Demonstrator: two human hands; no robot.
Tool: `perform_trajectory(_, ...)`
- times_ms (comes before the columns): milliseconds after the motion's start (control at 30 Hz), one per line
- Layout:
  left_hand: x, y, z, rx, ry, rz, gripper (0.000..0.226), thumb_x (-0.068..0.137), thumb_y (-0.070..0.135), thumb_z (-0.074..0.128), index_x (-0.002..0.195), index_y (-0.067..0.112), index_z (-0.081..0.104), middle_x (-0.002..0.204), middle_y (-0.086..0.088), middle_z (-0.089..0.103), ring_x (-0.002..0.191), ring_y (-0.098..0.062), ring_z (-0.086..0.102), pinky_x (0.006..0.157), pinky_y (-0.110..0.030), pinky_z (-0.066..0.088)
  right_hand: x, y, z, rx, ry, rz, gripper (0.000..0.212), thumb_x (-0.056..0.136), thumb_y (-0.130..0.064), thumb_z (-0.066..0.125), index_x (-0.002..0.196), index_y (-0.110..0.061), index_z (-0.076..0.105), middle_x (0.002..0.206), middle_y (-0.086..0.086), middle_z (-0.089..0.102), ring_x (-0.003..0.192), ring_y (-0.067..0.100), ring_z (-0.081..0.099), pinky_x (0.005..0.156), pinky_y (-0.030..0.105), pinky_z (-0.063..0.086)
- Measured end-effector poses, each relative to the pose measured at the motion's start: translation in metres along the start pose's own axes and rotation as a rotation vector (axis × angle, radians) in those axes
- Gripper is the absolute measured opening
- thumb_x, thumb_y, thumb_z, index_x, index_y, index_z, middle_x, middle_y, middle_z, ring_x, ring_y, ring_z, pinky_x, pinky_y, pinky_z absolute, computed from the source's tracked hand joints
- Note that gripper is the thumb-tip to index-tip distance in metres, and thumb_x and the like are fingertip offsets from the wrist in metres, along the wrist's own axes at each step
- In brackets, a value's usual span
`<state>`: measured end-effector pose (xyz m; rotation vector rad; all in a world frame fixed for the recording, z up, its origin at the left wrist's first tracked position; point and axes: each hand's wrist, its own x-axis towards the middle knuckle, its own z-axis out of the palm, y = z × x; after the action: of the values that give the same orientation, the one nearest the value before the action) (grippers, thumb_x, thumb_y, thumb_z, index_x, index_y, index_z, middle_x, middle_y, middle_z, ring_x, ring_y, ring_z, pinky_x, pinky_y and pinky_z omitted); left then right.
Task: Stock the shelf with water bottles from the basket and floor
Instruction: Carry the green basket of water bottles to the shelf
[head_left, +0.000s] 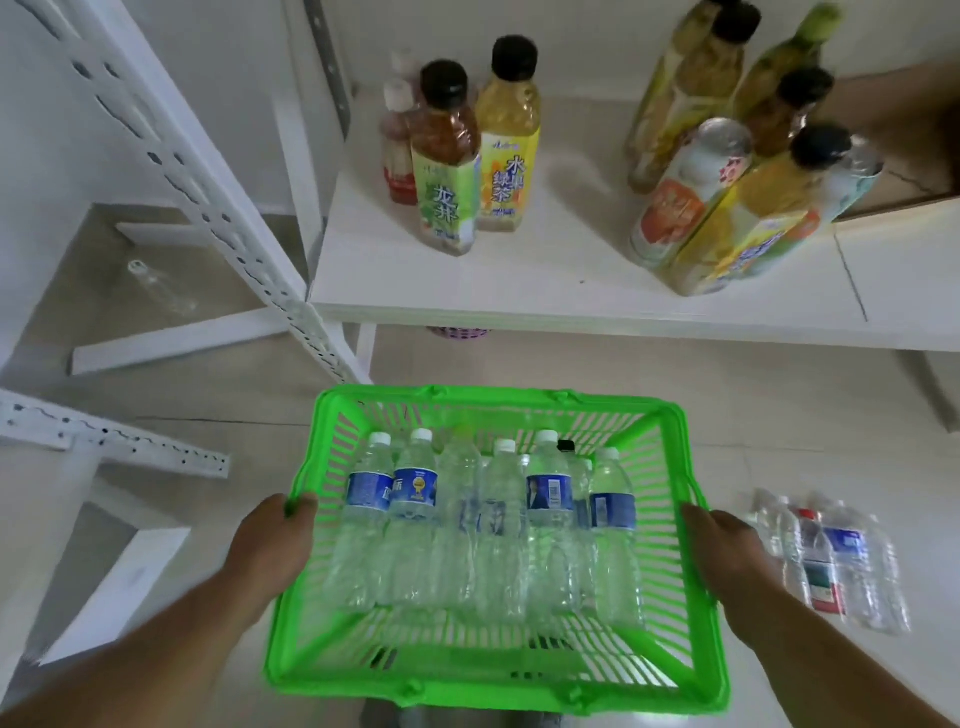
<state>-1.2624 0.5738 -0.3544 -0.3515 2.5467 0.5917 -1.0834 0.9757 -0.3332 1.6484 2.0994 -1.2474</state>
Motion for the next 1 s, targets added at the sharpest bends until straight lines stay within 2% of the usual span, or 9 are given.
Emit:
perform_trajectory(100,0.039,-0.003,0.041,0.022,-0.002,-0.004,0.043,0.101,0.032,0.043,0.074,0.001,0.054,0.076,-0.023,0.057,0.08,-0.041,0.058,0.063,-0.037,0.034,0.052,0.009,0.03,-0.021,0.012,-0.013,0.035,0.094,-0.031,0.055,0.076,-0.003,0.066,0.07,0.019,0.064,0.064,0.03,0.057,0.061,0.034,0.042)
perform_trajectory(267,0.086,-0.007,0.094,0.005,0.025,-0.022,0.044,0.1,0.037,0.043,0.074,0.004,0.056,0.067,-0.014,0.055,0.068,-0.034,0.054,0.057,-0.035,0.034,0.112,0.019,0.065,-0.028,0.001,-0.015,0.033,0.093,-0.028,0.056,0.078,-0.001,0.065,0.067,0.015,0.059,0.062,0.027,0.053,0.06,0.034,0.04)
perform_trajectory(433,0.116,-0.009,0.128,0.005,0.028,-0.024,0.047,0.101,0.038,0.042,0.072,0.003,0.055,0.065,-0.014,0.055,0.061,-0.03,0.051,0.051,-0.033,0.03,0.151,0.025,0.091,-0.06,0.011,-0.005,0.03,0.092,-0.028,0.055,0.077,-0.004,0.065,0.068,0.015,0.06,0.061,0.027,0.053,0.058,0.033,0.04)
perform_trajectory(800,0.135,-0.013,0.156,-0.022,0.055,-0.013,0.046,0.101,0.038,0.044,0.075,0.001,0.052,0.07,-0.017,0.054,0.065,-0.033,0.05,0.056,-0.036,0.03,0.178,0.041,0.116,-0.06,0.021,0.025,0.026,0.089,-0.029,0.058,0.078,-0.006,0.063,0.072,0.013,0.063,0.063,0.027,0.056,0.06,0.033,0.043)
perform_trajectory(900,0.131,-0.013,0.157,-0.054,0.07,-0.012,0.042,0.101,0.034,0.046,0.078,-0.002,0.053,0.074,-0.022,0.056,0.073,-0.038,0.054,0.061,-0.037,0.033,0.176,0.044,0.116,-0.048,-0.016,0.046,0.02,0.088,-0.027,0.065,0.085,-0.008,0.064,0.073,0.012,0.062,0.065,0.027,0.055,0.062,0.034,0.043)
perform_trajectory(1000,0.129,-0.012,0.155,-0.076,0.028,-0.054,0.038,0.098,0.034,0.049,0.083,0.0,0.055,0.075,-0.018,0.056,0.072,-0.035,0.053,0.06,-0.036,0.033,0.174,0.043,0.112,-0.065,-0.036,0.068,0.02,0.088,-0.026,0.067,0.093,-0.006,0.067,0.081,0.016,0.065,0.07,0.028,0.057,0.069,0.036,0.045)
